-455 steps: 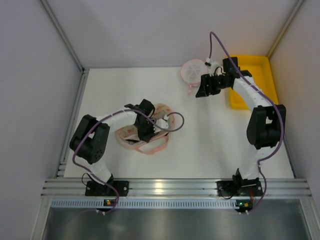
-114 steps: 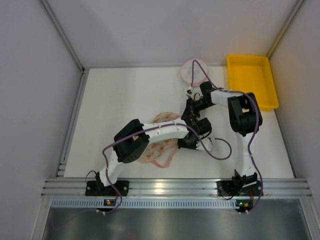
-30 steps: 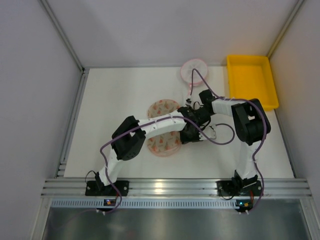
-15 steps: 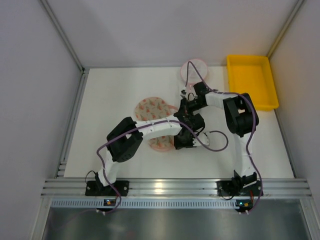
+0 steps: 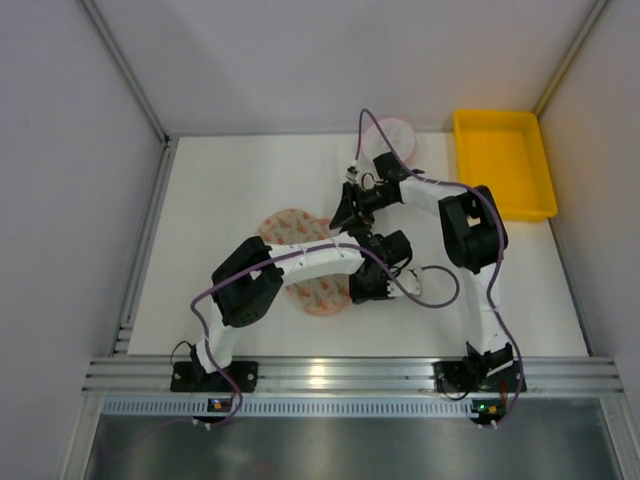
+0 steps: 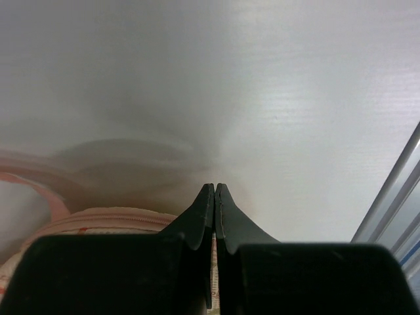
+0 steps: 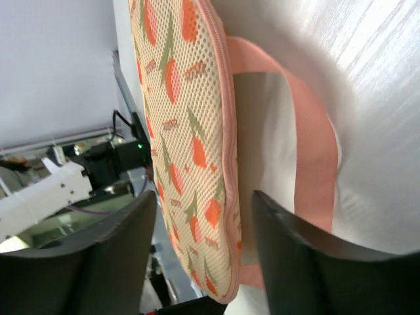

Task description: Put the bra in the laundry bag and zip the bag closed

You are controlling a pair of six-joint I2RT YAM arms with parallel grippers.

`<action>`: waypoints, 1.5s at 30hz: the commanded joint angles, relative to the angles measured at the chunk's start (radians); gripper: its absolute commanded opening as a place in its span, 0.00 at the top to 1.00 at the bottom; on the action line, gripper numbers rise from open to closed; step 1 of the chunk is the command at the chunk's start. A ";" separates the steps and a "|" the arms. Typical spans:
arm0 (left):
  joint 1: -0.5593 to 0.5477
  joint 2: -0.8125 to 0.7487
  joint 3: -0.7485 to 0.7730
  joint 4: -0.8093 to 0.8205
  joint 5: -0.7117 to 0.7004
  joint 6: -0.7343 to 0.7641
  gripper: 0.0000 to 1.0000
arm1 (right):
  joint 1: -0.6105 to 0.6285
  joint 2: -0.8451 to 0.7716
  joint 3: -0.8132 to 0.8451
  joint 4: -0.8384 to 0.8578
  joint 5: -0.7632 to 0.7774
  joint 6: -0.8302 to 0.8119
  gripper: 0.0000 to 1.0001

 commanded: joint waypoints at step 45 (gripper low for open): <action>0.028 -0.055 -0.022 0.060 0.123 -0.164 1.00 | -0.069 -0.020 0.014 -0.214 0.018 -0.228 1.00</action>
